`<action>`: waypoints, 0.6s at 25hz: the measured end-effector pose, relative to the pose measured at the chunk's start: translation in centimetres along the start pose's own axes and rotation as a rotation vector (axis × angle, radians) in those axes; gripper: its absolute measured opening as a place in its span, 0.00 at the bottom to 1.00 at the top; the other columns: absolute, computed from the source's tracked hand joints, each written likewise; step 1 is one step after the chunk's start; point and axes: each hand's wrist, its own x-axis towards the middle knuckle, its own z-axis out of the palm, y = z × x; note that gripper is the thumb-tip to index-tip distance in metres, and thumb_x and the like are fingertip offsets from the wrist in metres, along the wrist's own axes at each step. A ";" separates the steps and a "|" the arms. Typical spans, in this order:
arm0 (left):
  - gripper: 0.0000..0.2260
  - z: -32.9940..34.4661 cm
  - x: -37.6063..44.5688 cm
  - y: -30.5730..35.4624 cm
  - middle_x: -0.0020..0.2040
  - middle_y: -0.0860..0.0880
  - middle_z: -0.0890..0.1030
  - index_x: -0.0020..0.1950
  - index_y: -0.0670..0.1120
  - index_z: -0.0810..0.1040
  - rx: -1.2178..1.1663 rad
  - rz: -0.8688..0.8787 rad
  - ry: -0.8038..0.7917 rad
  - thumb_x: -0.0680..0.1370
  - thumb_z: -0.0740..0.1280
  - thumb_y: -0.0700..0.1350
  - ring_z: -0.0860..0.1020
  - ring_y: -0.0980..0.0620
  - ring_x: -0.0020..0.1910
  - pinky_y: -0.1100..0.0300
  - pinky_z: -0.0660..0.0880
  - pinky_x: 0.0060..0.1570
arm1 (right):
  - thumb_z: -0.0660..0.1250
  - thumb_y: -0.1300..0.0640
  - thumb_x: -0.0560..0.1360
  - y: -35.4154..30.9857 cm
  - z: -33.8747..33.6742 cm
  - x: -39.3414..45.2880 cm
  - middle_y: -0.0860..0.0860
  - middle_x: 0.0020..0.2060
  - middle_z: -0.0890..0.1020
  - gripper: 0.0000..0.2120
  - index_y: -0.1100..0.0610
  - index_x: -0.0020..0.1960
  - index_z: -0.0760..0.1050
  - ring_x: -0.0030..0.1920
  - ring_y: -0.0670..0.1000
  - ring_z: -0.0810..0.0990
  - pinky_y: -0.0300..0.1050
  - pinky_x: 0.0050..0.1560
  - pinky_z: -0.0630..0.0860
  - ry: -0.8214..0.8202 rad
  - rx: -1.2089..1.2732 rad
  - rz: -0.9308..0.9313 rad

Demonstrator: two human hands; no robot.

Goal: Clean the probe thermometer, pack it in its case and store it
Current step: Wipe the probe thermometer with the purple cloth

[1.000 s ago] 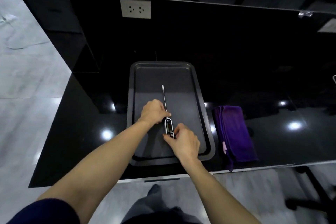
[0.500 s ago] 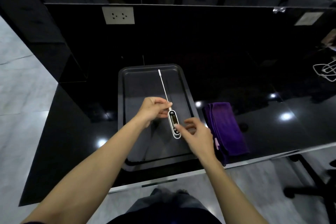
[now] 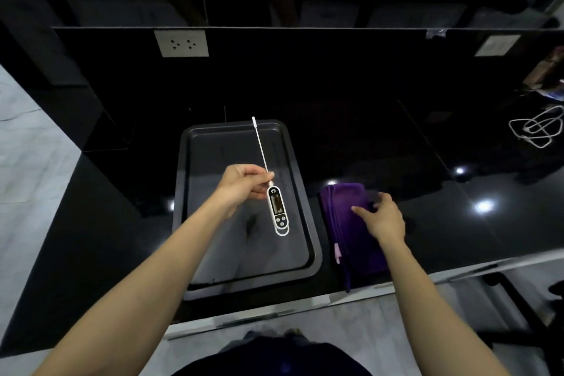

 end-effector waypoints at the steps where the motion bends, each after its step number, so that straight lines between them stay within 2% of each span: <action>1: 0.09 0.3 0.0 0.1 0.39 0.41 0.81 0.52 0.35 0.79 0.006 -0.002 0.002 0.75 0.71 0.38 0.81 0.55 0.29 0.63 0.81 0.33 | 0.76 0.46 0.71 0.0 0.1 0.3 0.57 0.63 0.78 0.37 0.58 0.74 0.64 0.62 0.60 0.78 0.52 0.51 0.75 -0.025 0.029 0.003; 3: 0.09 1.0 -0.1 0.2 0.39 0.41 0.82 0.52 0.34 0.79 0.017 -0.002 0.004 0.75 0.71 0.39 0.81 0.54 0.30 0.62 0.81 0.34 | 0.77 0.49 0.70 0.0 0.2 0.9 0.56 0.59 0.80 0.35 0.58 0.71 0.68 0.59 0.59 0.79 0.51 0.50 0.74 -0.079 0.083 0.030; 6: 0.07 1.9 -0.3 0.6 0.39 0.42 0.82 0.50 0.36 0.79 0.030 0.006 -0.002 0.75 0.71 0.39 0.81 0.53 0.31 0.62 0.81 0.35 | 0.77 0.55 0.70 0.0 0.2 1.6 0.55 0.53 0.82 0.25 0.60 0.63 0.76 0.53 0.58 0.80 0.54 0.56 0.77 -0.195 0.272 0.062; 8: 0.07 2.3 -0.4 0.9 0.39 0.42 0.82 0.50 0.36 0.79 0.030 0.023 -0.015 0.75 0.71 0.39 0.81 0.53 0.31 0.62 0.81 0.35 | 0.76 0.57 0.71 -0.2 -0.2 1.2 0.57 0.53 0.84 0.18 0.58 0.59 0.79 0.54 0.60 0.81 0.61 0.61 0.77 -0.296 0.436 0.098; 10: 0.07 2.6 -0.5 1.3 0.38 0.43 0.83 0.49 0.36 0.79 0.034 0.042 -0.020 0.75 0.72 0.39 0.81 0.54 0.31 0.62 0.82 0.35 | 0.72 0.57 0.73 -0.8 -0.6 0.5 0.57 0.52 0.84 0.13 0.55 0.57 0.78 0.54 0.60 0.81 0.63 0.63 0.75 -0.365 0.565 0.122; 12: 0.06 2.8 -0.5 1.7 0.37 0.44 0.83 0.47 0.37 0.80 0.036 0.056 -0.016 0.75 0.72 0.39 0.82 0.54 0.31 0.62 0.81 0.34 | 0.68 0.59 0.75 -1.8 -0.9 -0.3 0.57 0.51 0.84 0.11 0.56 0.57 0.78 0.53 0.59 0.82 0.59 0.59 0.77 -0.407 0.675 0.108; 15: 0.05 2.7 -0.7 2.1 0.37 0.43 0.83 0.46 0.38 0.80 0.025 0.064 -0.002 0.75 0.71 0.39 0.82 0.53 0.32 0.63 0.80 0.33 | 0.65 0.63 0.76 -4.0 -1.2 -2.0 0.55 0.48 0.85 0.11 0.53 0.57 0.78 0.50 0.56 0.82 0.50 0.46 0.78 -0.446 0.791 0.039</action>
